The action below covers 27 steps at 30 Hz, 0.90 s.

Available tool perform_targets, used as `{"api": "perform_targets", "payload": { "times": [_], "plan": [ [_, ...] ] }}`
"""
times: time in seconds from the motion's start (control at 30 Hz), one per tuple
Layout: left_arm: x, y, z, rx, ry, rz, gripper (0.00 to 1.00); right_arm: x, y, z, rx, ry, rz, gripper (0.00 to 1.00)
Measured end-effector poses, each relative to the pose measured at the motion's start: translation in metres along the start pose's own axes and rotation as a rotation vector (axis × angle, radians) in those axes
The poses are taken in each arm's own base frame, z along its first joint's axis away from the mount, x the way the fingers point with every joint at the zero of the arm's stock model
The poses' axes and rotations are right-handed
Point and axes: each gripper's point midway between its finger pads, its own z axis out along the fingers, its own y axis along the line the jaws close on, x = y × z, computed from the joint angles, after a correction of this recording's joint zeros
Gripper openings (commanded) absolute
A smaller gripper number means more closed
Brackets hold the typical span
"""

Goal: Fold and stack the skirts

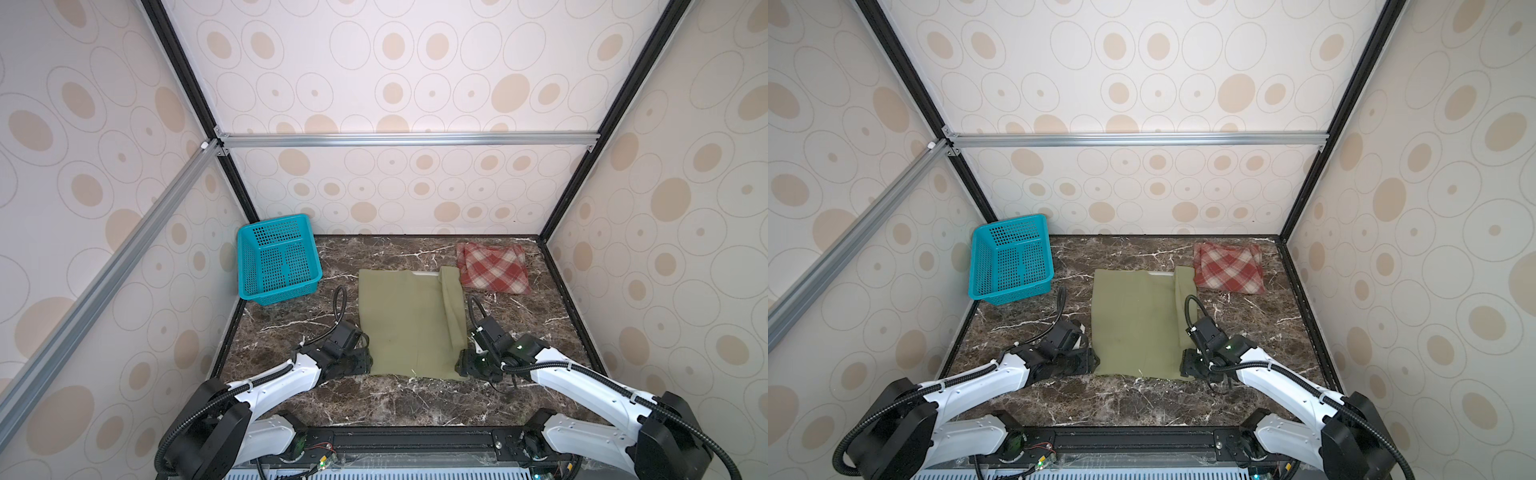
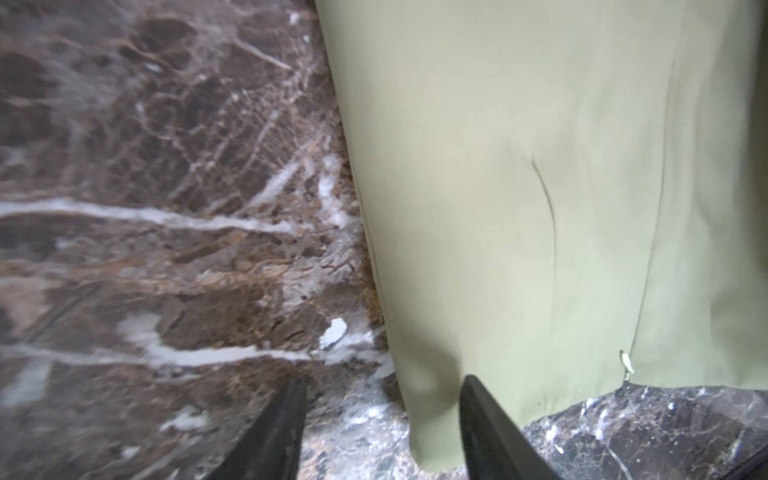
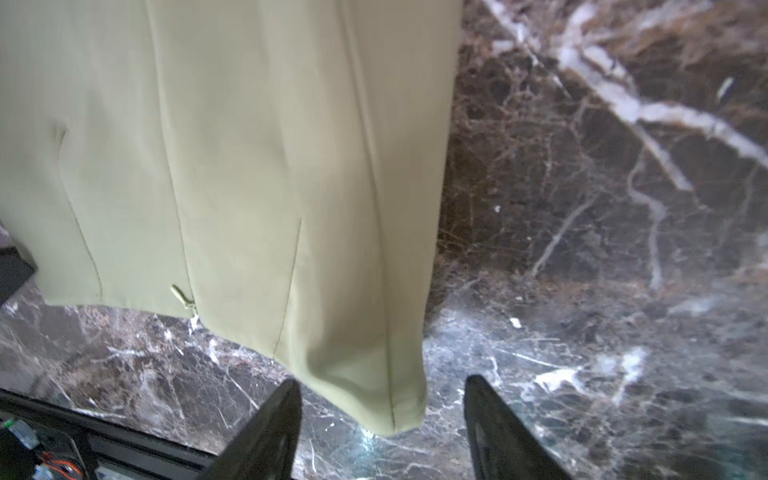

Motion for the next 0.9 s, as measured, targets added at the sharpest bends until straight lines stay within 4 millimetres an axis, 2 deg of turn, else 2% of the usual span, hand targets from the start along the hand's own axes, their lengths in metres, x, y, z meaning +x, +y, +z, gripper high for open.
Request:
{"api": "perform_targets", "payload": {
  "times": [0.17,0.43,0.53,0.6,0.7,0.9],
  "plan": [
    [0.006,-0.001,0.000,0.019,0.012,-0.013,0.46,0.003,0.006,-0.001,-0.032,0.017,-0.006,0.41],
    [0.012,-0.005,0.000,0.056,0.021,-0.026,0.45,0.007,0.006,0.008,-0.029,0.065,-0.005,0.44],
    [0.012,-0.007,0.002,0.066,0.019,-0.026,0.43,0.008,0.005,0.011,-0.021,0.073,-0.003,0.33],
    [0.010,-0.009,0.003,0.073,0.014,-0.024,0.42,0.008,0.004,0.011,-0.019,0.074,-0.001,0.18],
    [0.007,-0.013,0.007,0.085,0.006,-0.021,0.39,0.008,0.003,0.011,-0.016,0.076,-0.004,0.00],
    [0.000,-0.022,0.014,0.095,0.003,-0.013,0.36,0.009,-0.001,0.010,0.001,0.075,-0.005,0.00]
  ]
}}
